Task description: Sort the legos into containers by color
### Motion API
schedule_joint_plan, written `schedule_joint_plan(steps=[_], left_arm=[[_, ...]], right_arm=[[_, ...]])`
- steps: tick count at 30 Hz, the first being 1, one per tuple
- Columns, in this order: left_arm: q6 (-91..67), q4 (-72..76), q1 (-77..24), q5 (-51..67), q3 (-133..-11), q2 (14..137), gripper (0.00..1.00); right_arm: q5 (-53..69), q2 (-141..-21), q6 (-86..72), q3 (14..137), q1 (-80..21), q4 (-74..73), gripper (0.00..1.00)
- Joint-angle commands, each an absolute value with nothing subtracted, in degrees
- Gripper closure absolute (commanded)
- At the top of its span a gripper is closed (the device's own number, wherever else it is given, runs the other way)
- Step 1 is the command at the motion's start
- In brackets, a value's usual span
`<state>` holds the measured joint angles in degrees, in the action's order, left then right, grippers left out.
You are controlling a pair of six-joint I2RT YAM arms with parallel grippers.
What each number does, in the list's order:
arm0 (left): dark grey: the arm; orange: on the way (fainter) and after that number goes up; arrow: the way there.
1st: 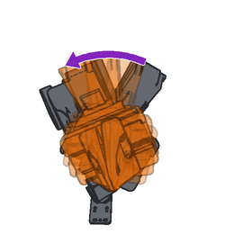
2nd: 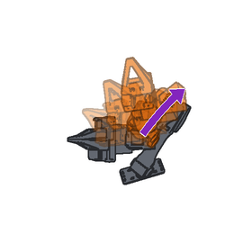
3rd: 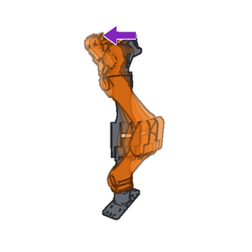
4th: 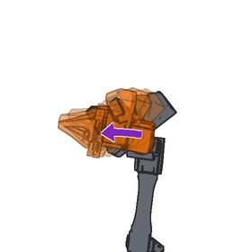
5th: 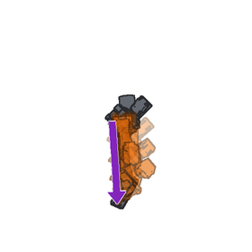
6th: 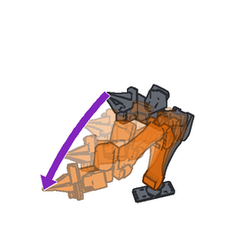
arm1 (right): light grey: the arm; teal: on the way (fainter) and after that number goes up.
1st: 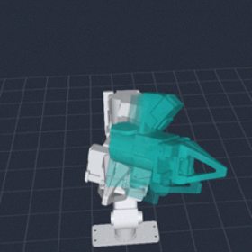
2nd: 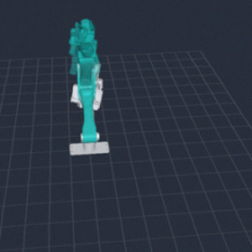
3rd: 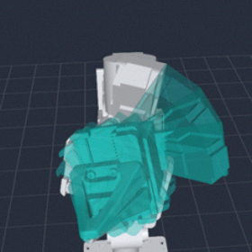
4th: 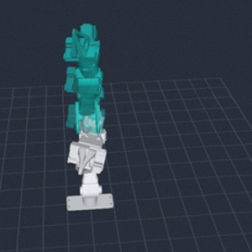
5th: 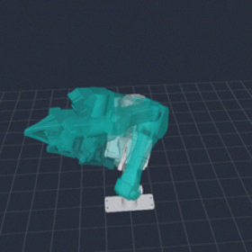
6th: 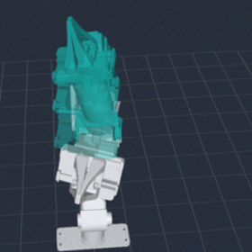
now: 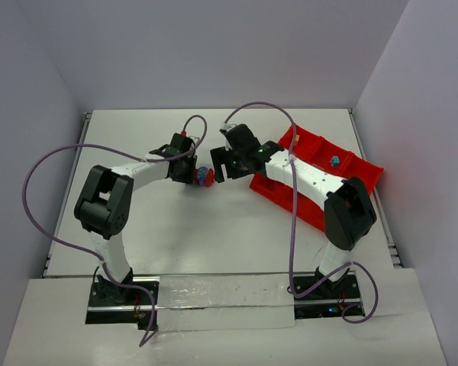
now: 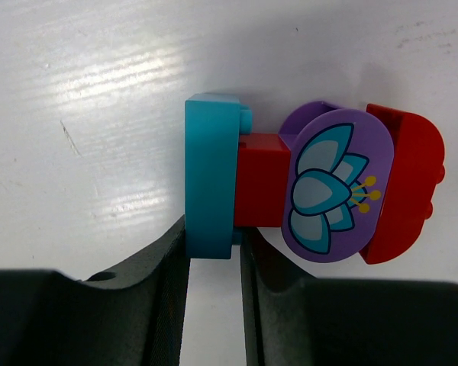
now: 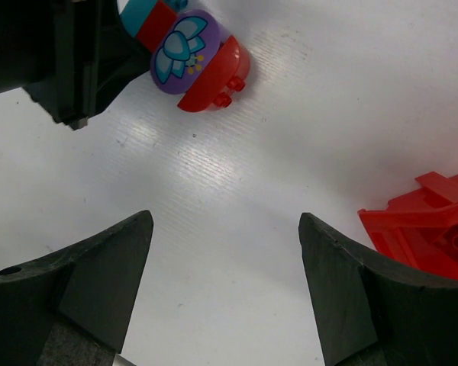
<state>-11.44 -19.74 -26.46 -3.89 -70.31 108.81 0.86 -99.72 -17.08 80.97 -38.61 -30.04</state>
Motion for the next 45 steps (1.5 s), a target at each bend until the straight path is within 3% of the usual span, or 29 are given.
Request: schedule_joint_plan(steps=[1,10,17,20,36,45], left_arm=[[-15.14,-21.71,-26.46,-1.76,-69.08,103.17,0.86],[-22.89,-23.29,-27.11,-0.02,-65.05,97.62,1.0],[-22.56,-21.14,-27.16,7.73,-62.03,92.12,1.0],[-23.29,-20.36,-27.16,9.31,-61.16,90.2,1.0],[-25.48,-19.24,-27.08,12.99,-62.56,88.01,1.0],[-25.61,-19.66,-27.1,13.01,-63.37,87.71,1.0]], right_arm=[[0.7,-96.68,-17.23,80.42,-38.14,-29.79,0.16],[6.55,-96.94,-18.62,80.95,-37.62,-28.4,0.16],[25.18,-96.42,-29.52,78.38,-33.75,-17.69,0.15],[27.68,-96.85,-33.63,77.34,-32.77,-14.09,0.15],[20.33,-96.61,-44.17,71.29,-32.52,-9.71,0.11],[23.23,-98.7,-48.28,69.87,-34.34,-3.16,0.14]])
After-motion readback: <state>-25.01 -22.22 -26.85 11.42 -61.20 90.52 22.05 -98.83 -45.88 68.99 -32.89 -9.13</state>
